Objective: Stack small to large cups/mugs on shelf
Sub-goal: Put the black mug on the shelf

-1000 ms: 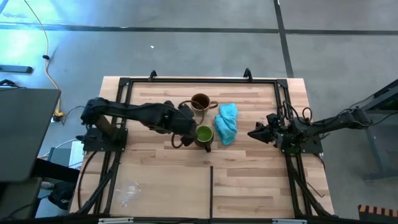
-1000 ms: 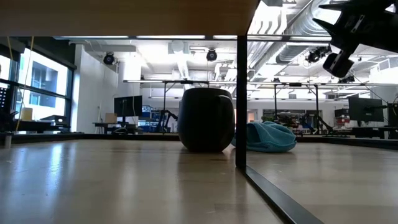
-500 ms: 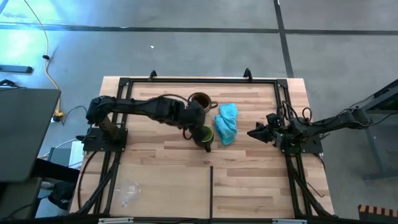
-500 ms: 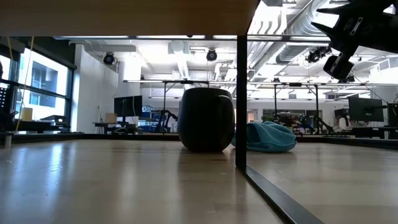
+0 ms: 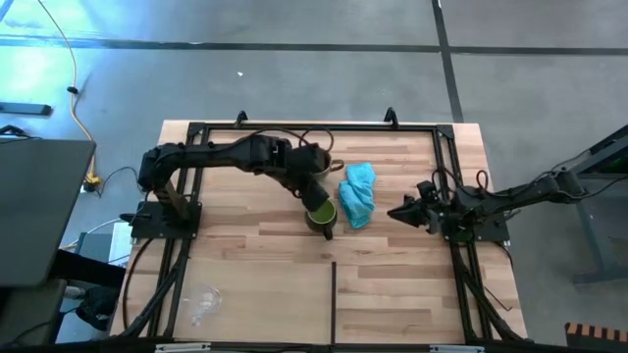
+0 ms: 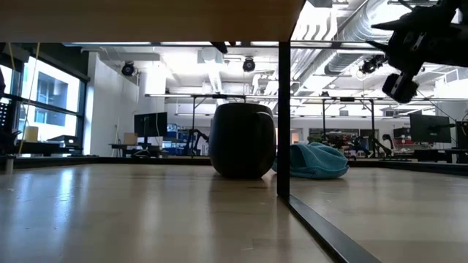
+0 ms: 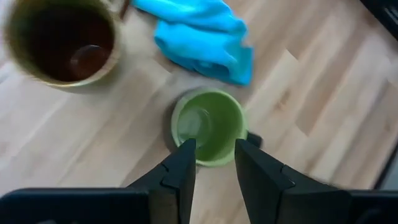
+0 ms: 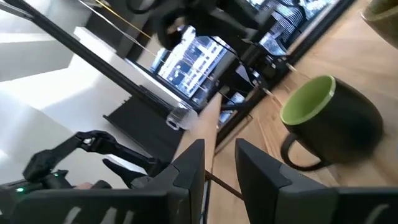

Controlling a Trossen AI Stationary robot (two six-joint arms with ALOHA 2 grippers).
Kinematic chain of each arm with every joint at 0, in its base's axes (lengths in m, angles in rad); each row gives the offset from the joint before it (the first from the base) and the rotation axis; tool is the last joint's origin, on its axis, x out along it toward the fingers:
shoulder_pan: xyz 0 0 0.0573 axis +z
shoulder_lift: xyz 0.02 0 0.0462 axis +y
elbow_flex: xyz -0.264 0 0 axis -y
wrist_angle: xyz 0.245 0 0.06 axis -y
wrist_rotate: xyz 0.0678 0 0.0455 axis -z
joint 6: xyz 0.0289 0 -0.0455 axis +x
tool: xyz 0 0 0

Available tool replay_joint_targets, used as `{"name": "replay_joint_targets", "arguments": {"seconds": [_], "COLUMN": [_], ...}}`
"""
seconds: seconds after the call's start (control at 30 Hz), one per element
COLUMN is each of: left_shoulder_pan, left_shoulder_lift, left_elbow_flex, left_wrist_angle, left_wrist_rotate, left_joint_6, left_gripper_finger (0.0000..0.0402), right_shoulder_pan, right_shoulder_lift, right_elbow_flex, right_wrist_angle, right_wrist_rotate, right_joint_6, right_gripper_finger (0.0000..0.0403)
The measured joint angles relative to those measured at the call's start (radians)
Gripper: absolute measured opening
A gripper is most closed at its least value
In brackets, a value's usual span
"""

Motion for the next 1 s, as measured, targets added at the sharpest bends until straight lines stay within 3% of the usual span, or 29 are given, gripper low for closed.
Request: {"name": "replay_joint_targets", "arguments": {"seconds": [0.27, 0.5, 0.63, 1.0], "left_shoulder_pan": [0.020, 0.016, 0.017, 0.017], "left_shoulder_lift": [0.021, 0.041, 0.040, 0.044], "left_elbow_flex": [0.000, -0.001, 0.000, 0.000], "left_wrist_angle": [-0.018, -0.013, -0.036, -0.057], "left_wrist_rotate": [0.068, 0.009, -0.140, -0.101], "left_joint_6": [0.082, 0.106, 0.058, 0.111], "left_gripper_finger": [0.0102, 0.0102, 0.0102, 0.0101], "right_shoulder_pan": [-0.010, -0.034, -0.034, -0.034], "right_shoulder_lift": [0.000, 0.006, 0.014, 0.013], "right_elbow_flex": [0.000, 0.000, 0.000, 0.000], "right_wrist_angle": [-0.058, -0.104, -0.146, -0.123], "right_wrist_rotate": [0.000, 0.008, 0.007, 0.053], "right_joint_6": [0.013, 0.092, 0.109, 0.033], "right_gripper_finger": [0.0081, 0.0081, 0.0081, 0.0081]}}
